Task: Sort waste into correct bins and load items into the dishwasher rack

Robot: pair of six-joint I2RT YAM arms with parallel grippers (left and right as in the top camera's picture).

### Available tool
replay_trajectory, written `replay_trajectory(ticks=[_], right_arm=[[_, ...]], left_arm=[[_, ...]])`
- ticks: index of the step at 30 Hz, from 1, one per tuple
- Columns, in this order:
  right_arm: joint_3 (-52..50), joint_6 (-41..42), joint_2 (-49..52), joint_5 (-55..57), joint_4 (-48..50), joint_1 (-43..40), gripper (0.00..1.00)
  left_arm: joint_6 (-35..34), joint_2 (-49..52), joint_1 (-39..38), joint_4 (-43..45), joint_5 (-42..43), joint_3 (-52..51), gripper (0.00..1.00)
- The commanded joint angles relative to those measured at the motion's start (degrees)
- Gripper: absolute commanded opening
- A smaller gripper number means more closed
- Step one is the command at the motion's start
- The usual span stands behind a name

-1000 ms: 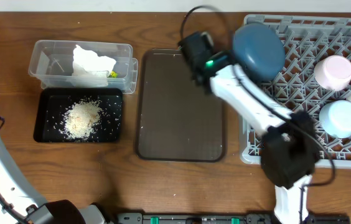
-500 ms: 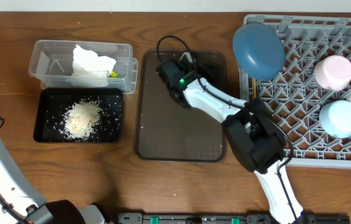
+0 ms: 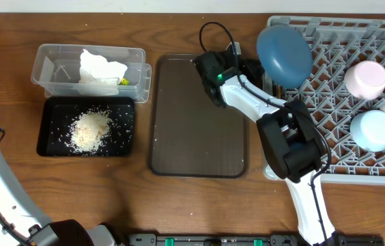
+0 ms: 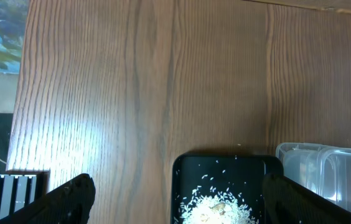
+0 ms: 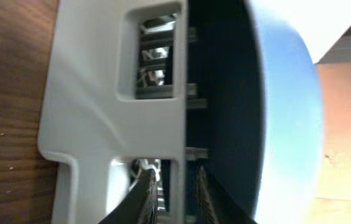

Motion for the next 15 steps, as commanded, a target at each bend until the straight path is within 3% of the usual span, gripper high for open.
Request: replay_trajectory(ticks=[1, 9, 15], right_arm=[[0.2, 1.0, -1.3, 4.5, 0.1, -0.3, 0.22], [0.2, 4.0, -7.8, 1.2, -0.9, -1.7, 0.24], [0.2, 6.7, -12.7, 1.0, -5.0, -6.4, 0.20]], left_arm=[[-0.5, 0.5, 0.2, -0.2, -0.5, 0.3, 0.89], [-0.5, 0.5, 0.2, -0.2, -0.5, 0.3, 0.89], [-0.5, 0.5, 0.2, -0.2, -0.5, 0.3, 0.89]])
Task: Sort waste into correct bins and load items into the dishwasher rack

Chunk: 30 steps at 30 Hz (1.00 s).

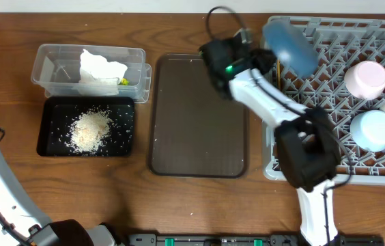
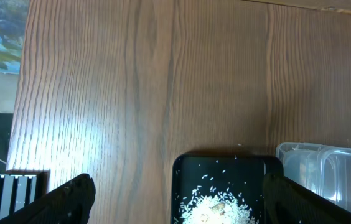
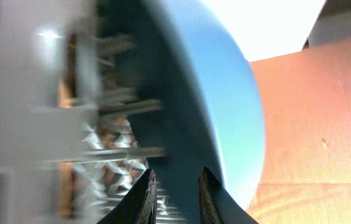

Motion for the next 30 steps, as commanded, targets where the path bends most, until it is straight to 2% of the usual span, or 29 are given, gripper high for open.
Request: replay_trajectory(ticks=[1, 5, 12, 15, 18, 23, 30], right_arm=[[0.2, 4.0, -4.6, 1.7, -1.7, -4.6, 0.20], [0.2, 5.9, -6.8, -2.3, -5.3, -7.9, 0.23], [0.2, 16.0, -7.0, -6.6, -13.5, -12.3, 0.20], [0.2, 20.2, -7.0, -6.6, -16.1, -12.8, 0.33], [0.2, 21.1, -7.4, -6.7, -16.4, -13.7, 0.42], [0.2, 21.2, -9.8, -8.6, -16.4, -15.5, 0.47], [0.2, 23.1, -15.4, -14.5, -17.0, -17.4, 0.49]], left_arm=[[-0.5, 0.5, 0.2, -0.2, -0.5, 0.3, 0.89], [-0.5, 0.5, 0.2, -0.2, -0.5, 0.3, 0.89], [-0.5, 0.5, 0.2, -0.2, -0.5, 0.3, 0.89], [-0.5, 0.5, 0.2, -0.2, -0.5, 0.3, 0.89], [-0.5, 0.5, 0.2, -0.2, -0.5, 0.3, 0.89], [-0.5, 0.5, 0.2, -0.2, -0.5, 0.3, 0.89], [-0.5, 0.5, 0.2, -0.2, -0.5, 0.3, 0.89]])
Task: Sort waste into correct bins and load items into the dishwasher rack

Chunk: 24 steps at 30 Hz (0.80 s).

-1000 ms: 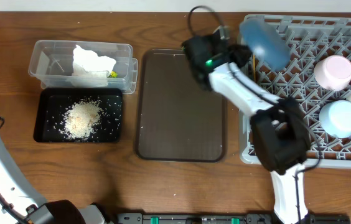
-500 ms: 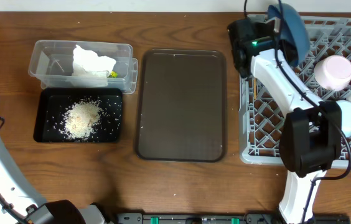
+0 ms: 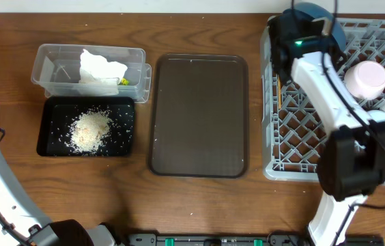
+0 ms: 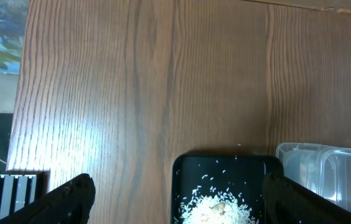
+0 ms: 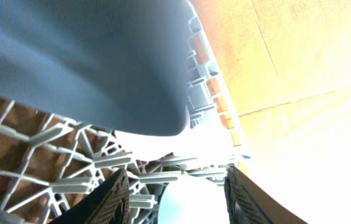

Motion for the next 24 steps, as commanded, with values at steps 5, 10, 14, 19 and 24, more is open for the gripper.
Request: replay_trajectory(ticks=[5, 10, 14, 19, 24], right_arm=[[0.2, 2.5, -8.2, -12.1, -1.4, -1.8, 0.49], [0.2, 2.5, -10.2, -20.4, -2.3, -1.8, 0.51], [0.2, 2.4, -10.1, -26.9, -3.3, -1.8, 0.56], [0.2, 2.5, -10.5, -37.1, -4.9, -1.9, 0.61], [0.2, 5.2, -10.9, -51.1, -9.1, -2.4, 0.72]], left_arm=[[-0.5, 0.5, 0.2, -0.2, -0.5, 0.3, 0.89], [-0.5, 0.5, 0.2, -0.2, -0.5, 0.3, 0.89], [-0.5, 0.5, 0.2, -0.2, -0.5, 0.3, 0.89], [-0.5, 0.5, 0.2, -0.2, -0.5, 0.3, 0.89], [-0.5, 0.5, 0.2, -0.2, -0.5, 0.3, 0.89]])
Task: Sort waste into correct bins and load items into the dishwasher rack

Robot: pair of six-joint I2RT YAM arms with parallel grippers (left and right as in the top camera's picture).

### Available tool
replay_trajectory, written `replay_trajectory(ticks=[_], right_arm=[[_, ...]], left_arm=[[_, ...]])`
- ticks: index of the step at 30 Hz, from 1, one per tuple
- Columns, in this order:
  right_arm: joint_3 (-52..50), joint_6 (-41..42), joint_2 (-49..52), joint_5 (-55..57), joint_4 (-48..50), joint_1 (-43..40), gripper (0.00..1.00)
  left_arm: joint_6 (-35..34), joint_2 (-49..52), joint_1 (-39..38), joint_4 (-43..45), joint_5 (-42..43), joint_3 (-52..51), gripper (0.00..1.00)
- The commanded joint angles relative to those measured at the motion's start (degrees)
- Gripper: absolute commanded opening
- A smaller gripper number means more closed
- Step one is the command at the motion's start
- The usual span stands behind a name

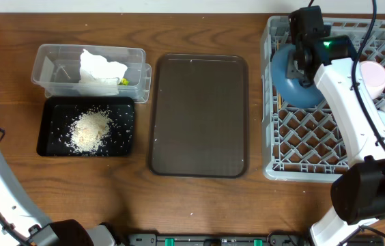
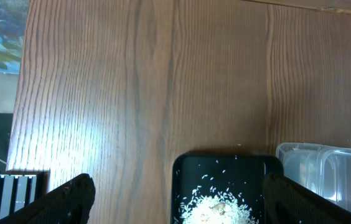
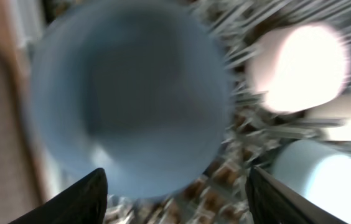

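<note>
A blue bowl (image 1: 291, 85) lies in the left part of the grey dishwasher rack (image 1: 336, 147). It fills the blurred right wrist view as a big blue round (image 3: 126, 106). My right gripper (image 1: 296, 65) hangs just above it, open wide (image 3: 178, 199), with nothing between its fingers. My left gripper (image 2: 175, 202) is open at the far left, above the black tray of rice (image 2: 225, 186). It does not show in the overhead view.
A pink cup (image 1: 370, 75), a white cup and a pale blue cup (image 3: 315, 180) stand in the rack's right part. A brown tray (image 1: 199, 116) lies mid-table. A clear bin (image 1: 90, 68) with crumpled tissue sits behind the black rice tray (image 1: 87, 126).
The right gripper has opened wide and come forward from the rack's back left corner. The blue bowl now lies loose in the rack below it. The left arm is unchanged.
The right gripper was shut on the blue bowl's rim beside the rack's left edge. Then it held the bowl higher, over that edge. Then it was at the rack's back left corner with its jaws wider. Now the bowl rests in the rack, let go.
</note>
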Motion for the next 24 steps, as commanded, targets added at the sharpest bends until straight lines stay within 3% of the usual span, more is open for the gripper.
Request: replay_trajectory(ticks=[1, 10, 17, 18, 24], right_arm=[[0.2, 3.7, -1.6, -11.9, -2.2, -0.8, 0.72], [0.2, 5.7, -1.8, -11.6, -4.4, -3.3, 0.76], [-0.7, 8.0, -1.7, -11.5, 0.4, -3.4, 0.71], [-1.3, 7.9, -1.5, -11.5, 1.4, -3.1, 0.69], [-4.5, 4.7, 0.7, -11.6, 10.1, -0.2, 0.31]], left_arm=[[-0.5, 0.5, 0.2, -0.2, -0.5, 0.3, 0.89], [-0.5, 0.5, 0.2, -0.2, -0.5, 0.3, 0.89], [-0.5, 0.5, 0.2, -0.2, -0.5, 0.3, 0.89], [-0.5, 0.5, 0.2, -0.2, -0.5, 0.3, 0.89], [-0.5, 0.5, 0.2, -0.2, -0.5, 0.3, 0.89]])
